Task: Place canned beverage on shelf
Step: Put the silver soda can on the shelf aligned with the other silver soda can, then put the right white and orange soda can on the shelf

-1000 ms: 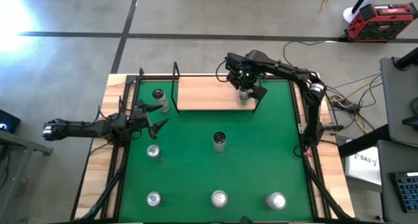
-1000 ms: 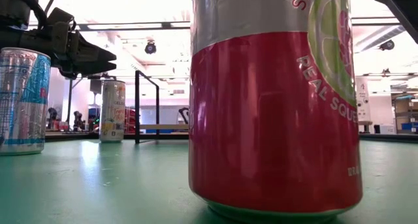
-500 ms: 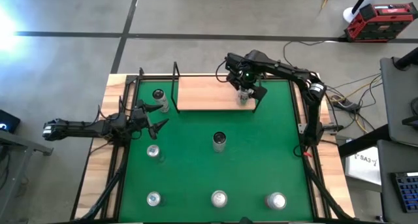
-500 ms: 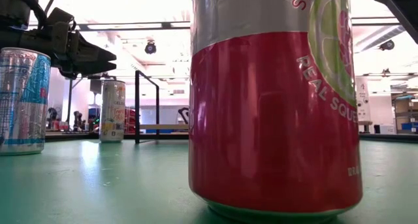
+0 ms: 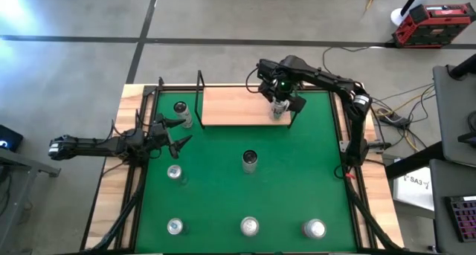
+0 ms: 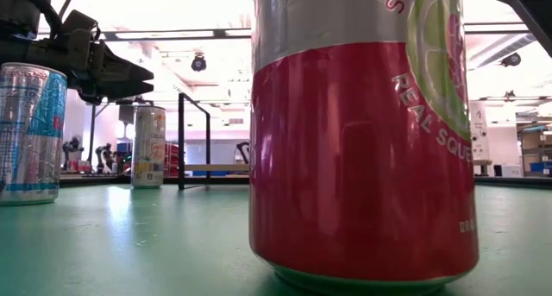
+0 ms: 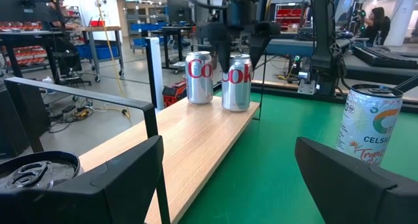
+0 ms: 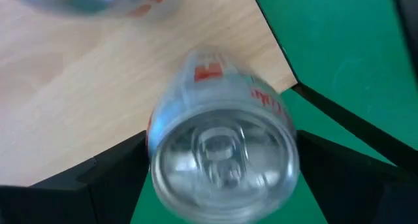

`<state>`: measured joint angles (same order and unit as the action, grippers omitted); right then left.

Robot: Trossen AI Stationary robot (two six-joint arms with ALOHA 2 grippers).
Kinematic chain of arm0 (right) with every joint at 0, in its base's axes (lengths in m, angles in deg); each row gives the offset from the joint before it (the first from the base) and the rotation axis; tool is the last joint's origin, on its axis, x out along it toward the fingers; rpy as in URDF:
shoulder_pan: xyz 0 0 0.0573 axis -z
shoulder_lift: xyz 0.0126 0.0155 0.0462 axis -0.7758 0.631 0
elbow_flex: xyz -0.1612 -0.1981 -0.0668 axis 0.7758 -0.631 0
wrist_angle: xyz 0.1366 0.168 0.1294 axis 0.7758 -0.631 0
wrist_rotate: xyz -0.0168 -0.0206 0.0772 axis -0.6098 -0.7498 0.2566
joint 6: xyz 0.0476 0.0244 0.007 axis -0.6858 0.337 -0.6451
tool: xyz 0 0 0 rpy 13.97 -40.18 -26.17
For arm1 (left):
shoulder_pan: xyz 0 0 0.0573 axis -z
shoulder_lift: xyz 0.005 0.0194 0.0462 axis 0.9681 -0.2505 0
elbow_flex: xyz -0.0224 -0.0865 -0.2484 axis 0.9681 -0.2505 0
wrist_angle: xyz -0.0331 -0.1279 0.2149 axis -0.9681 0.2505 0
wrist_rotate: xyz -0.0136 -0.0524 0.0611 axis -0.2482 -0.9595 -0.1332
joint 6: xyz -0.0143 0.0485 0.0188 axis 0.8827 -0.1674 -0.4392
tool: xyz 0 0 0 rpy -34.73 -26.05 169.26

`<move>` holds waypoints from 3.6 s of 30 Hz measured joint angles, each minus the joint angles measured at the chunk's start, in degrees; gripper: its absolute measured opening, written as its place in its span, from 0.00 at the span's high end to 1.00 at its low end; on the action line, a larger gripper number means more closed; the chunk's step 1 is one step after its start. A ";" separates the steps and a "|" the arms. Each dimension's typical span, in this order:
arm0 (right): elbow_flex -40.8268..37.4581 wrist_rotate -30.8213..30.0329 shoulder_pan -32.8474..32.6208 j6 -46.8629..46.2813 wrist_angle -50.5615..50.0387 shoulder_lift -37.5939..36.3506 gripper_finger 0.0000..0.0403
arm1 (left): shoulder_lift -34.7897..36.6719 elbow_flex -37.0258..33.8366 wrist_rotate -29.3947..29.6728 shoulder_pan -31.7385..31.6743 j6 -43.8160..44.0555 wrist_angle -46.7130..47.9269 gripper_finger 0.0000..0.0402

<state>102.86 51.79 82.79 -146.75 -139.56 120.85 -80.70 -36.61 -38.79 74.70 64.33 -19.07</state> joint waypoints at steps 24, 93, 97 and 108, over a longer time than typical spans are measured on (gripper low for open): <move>3.84 -6.74 -24.32 -19.25 -8.54 -2.62 0.11 | 0.01 0.00 0.00 0.00 0.00 0.01 0.17; -15.08 2.14 -83.79 -62.98 10.78 -2.47 0.11 | -0.01 0.01 0.00 0.00 0.00 -0.01 0.17; -15.41 0.73 -83.79 -62.85 10.55 -2.47 0.11 | -0.01 0.00 0.00 0.00 0.00 0.00 0.17; -17.01 -0.62 -83.78 -67.09 12.10 -2.58 0.28 | -0.01 0.02 0.00 0.00 0.00 0.00 0.17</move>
<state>85.86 51.17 -0.99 -213.84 -127.47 118.27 -80.70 -36.59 -38.79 74.70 64.33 -19.07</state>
